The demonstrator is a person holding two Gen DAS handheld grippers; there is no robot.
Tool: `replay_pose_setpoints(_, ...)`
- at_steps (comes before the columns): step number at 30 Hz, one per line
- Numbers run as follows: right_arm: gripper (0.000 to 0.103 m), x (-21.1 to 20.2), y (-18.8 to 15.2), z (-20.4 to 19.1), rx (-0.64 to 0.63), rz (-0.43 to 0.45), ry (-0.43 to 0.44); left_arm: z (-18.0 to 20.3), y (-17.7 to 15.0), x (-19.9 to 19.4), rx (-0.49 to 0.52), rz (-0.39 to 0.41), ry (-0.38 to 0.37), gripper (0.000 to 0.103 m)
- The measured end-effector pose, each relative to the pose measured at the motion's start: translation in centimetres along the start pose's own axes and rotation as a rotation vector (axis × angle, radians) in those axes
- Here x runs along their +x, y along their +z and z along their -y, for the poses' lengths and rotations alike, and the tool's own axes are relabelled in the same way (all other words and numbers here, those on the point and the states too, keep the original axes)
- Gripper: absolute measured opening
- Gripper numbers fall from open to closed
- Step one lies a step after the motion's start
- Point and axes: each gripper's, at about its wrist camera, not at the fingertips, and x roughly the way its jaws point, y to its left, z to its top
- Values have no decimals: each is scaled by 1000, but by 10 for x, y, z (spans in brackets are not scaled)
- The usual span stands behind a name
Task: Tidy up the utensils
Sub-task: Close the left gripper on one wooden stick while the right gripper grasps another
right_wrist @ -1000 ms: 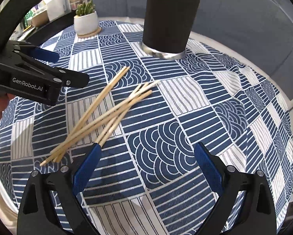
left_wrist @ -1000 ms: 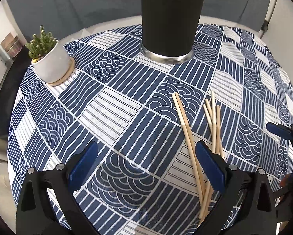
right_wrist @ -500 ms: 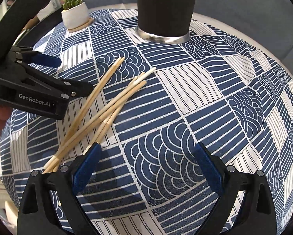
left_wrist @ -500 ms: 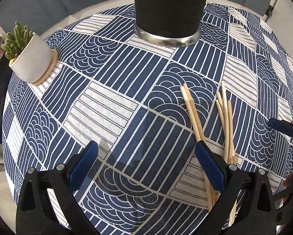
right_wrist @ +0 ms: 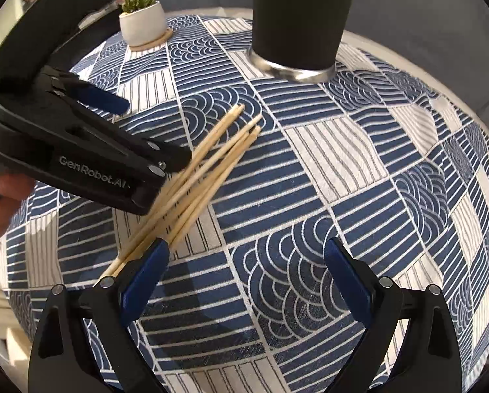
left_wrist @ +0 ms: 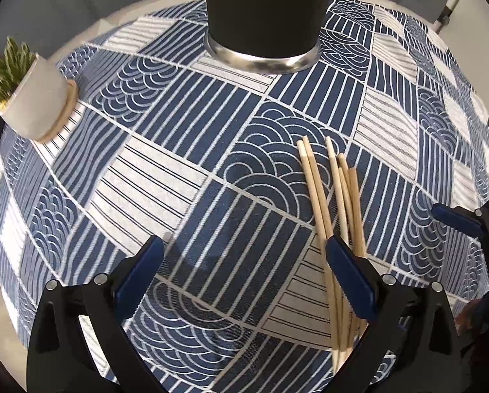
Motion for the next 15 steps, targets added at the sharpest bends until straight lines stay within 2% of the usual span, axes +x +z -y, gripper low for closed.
replay_pose_setpoints(2, 92, 1, 1, -1, -1, -10, -7, 0, 1, 1, -7, -2, 4, 97)
replay_pose_setpoints(5, 94, 0, 1, -2, -4, -27, -44, 7, 0, 3, 38, -6, 41, 98)
replay_pose_setpoints(7, 95, 0, 2, -1, 13, -55, -69, 8, 1, 4, 17, -16, 40, 98)
replay_pose_setpoints(11, 95, 11, 6, 13, 165, -181, -70, 1, 1, 3, -41, -36, 56, 98)
replay_pose_setpoints(13, 96, 12, 5, 19, 232, -205, -45, -4, 0, 3, -69, -45, 61, 98)
replay_pose_setpoints(15, 96, 11, 7, 20, 238, -209, -55, -10, -4, 2, -92, -54, 64, 98)
